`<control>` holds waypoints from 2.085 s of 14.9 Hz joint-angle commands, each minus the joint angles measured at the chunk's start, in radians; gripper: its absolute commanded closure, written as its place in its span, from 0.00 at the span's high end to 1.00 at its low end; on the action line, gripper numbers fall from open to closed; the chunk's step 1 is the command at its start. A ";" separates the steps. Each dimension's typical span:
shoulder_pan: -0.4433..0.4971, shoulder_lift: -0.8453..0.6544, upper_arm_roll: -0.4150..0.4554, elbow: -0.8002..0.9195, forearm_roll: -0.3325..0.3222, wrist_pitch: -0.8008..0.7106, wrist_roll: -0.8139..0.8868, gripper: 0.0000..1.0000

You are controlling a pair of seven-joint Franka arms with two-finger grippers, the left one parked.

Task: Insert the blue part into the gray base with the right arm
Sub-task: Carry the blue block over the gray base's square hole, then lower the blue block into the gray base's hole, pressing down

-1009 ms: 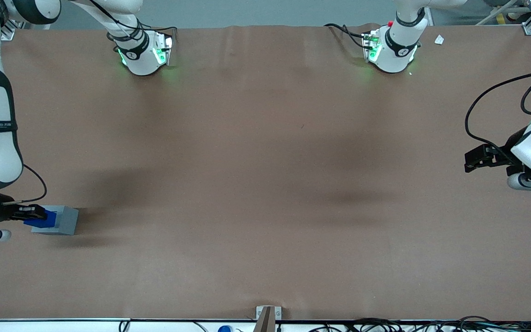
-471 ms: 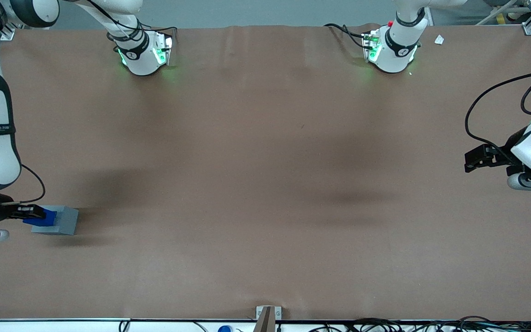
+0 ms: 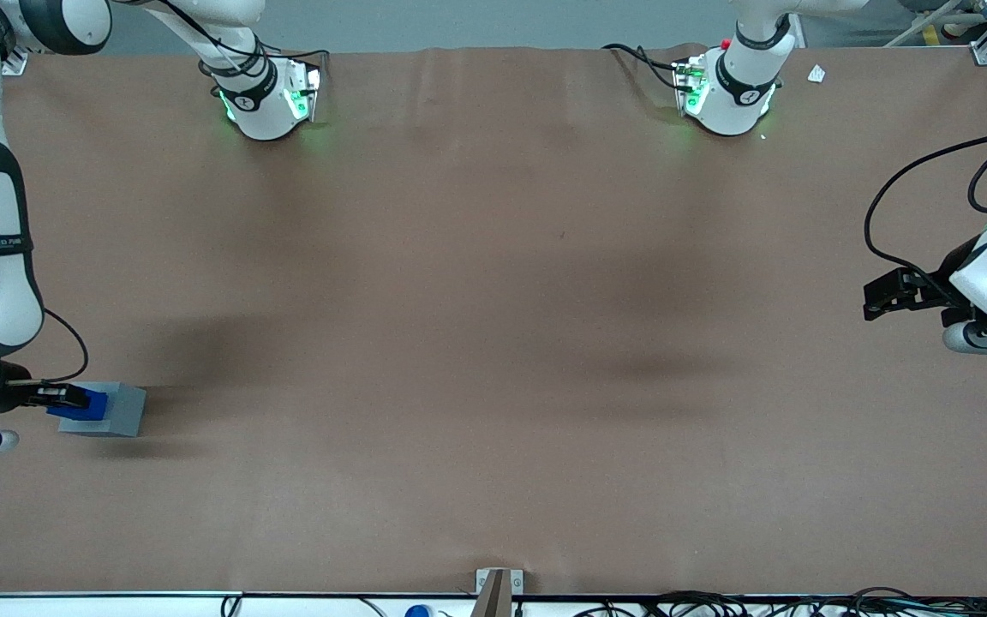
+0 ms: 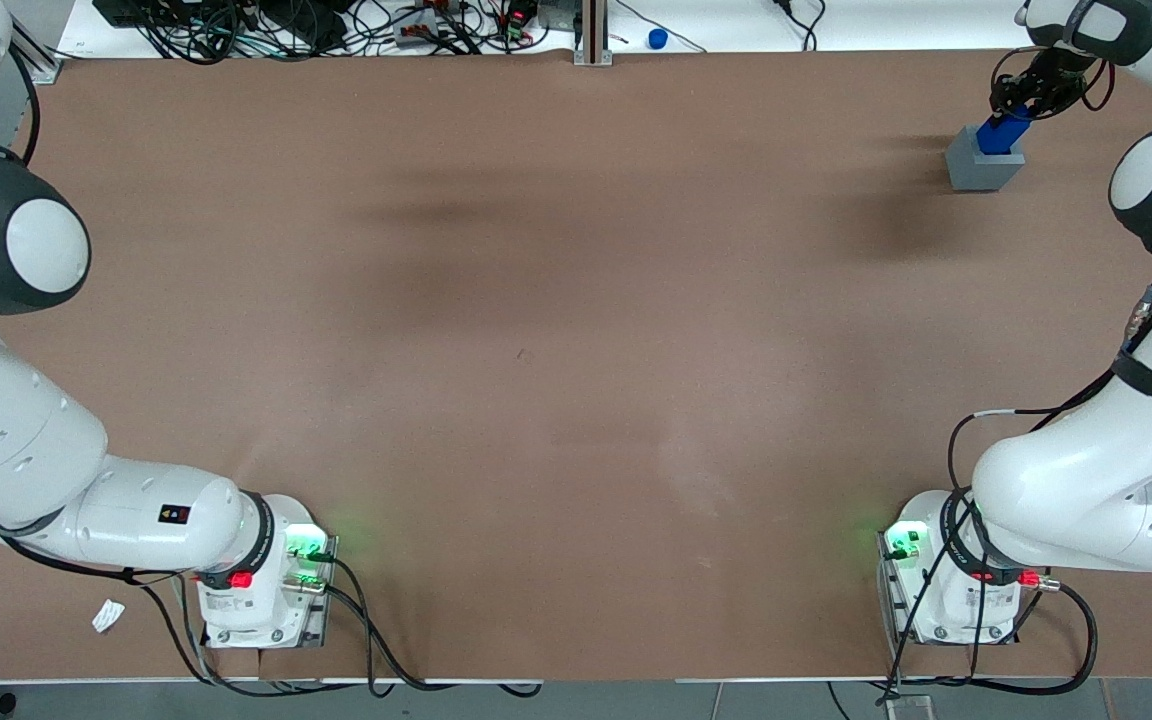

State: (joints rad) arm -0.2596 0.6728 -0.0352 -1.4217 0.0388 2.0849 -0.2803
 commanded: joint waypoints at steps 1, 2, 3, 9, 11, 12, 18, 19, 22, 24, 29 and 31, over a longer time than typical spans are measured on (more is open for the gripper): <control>-0.012 0.018 0.009 0.023 -0.002 -0.005 0.016 0.00; -0.012 0.022 0.009 0.023 -0.002 -0.005 0.012 0.00; -0.013 0.025 0.009 0.023 -0.002 -0.003 0.009 0.00; -0.013 0.044 0.009 0.032 -0.003 0.049 0.010 0.00; -0.015 0.045 0.009 0.038 -0.002 0.049 0.010 0.00; -0.015 0.047 0.009 0.038 -0.002 0.049 0.010 0.00; -0.021 0.053 0.009 0.035 0.000 0.047 0.018 0.00; -0.021 0.053 0.009 0.033 0.001 0.047 0.018 0.00; -0.023 0.053 0.009 0.032 0.003 0.038 0.020 0.00; -0.029 0.053 0.009 0.030 0.004 0.037 0.020 0.00; -0.030 0.053 0.009 0.023 0.010 0.021 0.026 0.00; -0.030 0.053 0.009 0.023 0.010 0.003 0.042 0.00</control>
State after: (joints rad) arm -0.2687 0.6895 -0.0366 -1.4022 0.0452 2.1096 -0.2591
